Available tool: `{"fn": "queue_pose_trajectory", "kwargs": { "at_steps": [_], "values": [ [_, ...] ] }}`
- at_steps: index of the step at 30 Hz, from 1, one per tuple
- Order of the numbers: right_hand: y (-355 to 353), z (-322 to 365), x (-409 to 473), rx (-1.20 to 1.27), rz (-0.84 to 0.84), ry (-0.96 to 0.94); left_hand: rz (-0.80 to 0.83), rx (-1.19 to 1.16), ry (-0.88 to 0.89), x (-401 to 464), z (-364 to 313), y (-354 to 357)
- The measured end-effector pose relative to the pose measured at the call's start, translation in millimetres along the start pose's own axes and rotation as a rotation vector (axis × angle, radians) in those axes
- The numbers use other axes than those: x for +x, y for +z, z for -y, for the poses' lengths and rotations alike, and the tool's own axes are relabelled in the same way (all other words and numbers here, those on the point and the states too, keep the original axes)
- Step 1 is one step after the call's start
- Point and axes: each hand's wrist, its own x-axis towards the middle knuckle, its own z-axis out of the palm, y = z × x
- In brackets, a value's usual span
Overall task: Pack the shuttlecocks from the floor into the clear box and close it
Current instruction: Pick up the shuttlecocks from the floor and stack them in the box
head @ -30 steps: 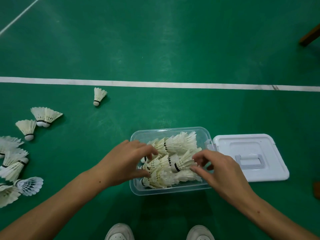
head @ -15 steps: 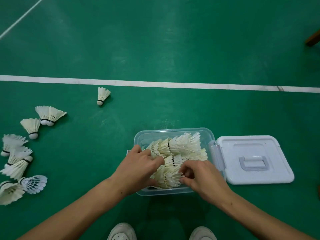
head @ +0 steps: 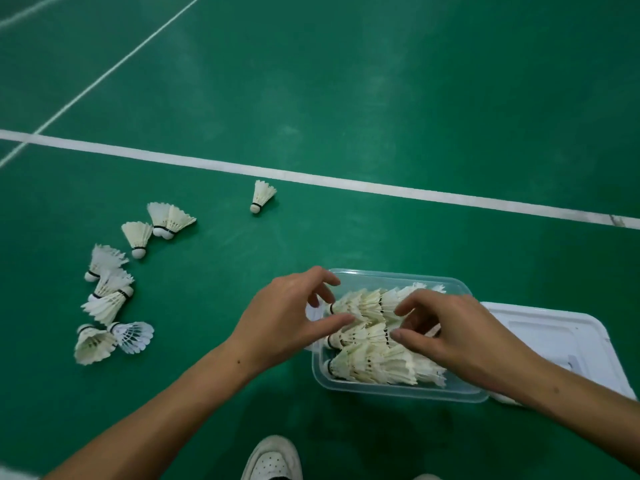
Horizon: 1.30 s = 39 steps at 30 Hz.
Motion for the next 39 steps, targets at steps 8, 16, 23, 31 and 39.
{"fn": "queue_pose_trajectory", "kwargs": {
  "at_steps": [8, 16, 23, 31, 39],
  "values": [
    [52, 88, 69, -0.071, 0.141, -0.260, -0.254, -0.149, -0.284, -63, 78, -38],
    [175, 174, 150, 0.062, 0.209, -0.365, -0.415, -0.092, -0.595, -147, 191, -89],
    [273, 242, 182, 0.263, 0.265, -0.211, -0.467, 0.164, -0.713, -187, 255, -119],
    [319, 306, 205, 0.395, 0.213, 0.082, -0.336, 0.385, -0.747, -176, 300, -121],
    [311, 294, 223, 0.372, 0.172, 0.134, -0.153, 0.788, -0.532, -139, 312, -128]
  ]
}}
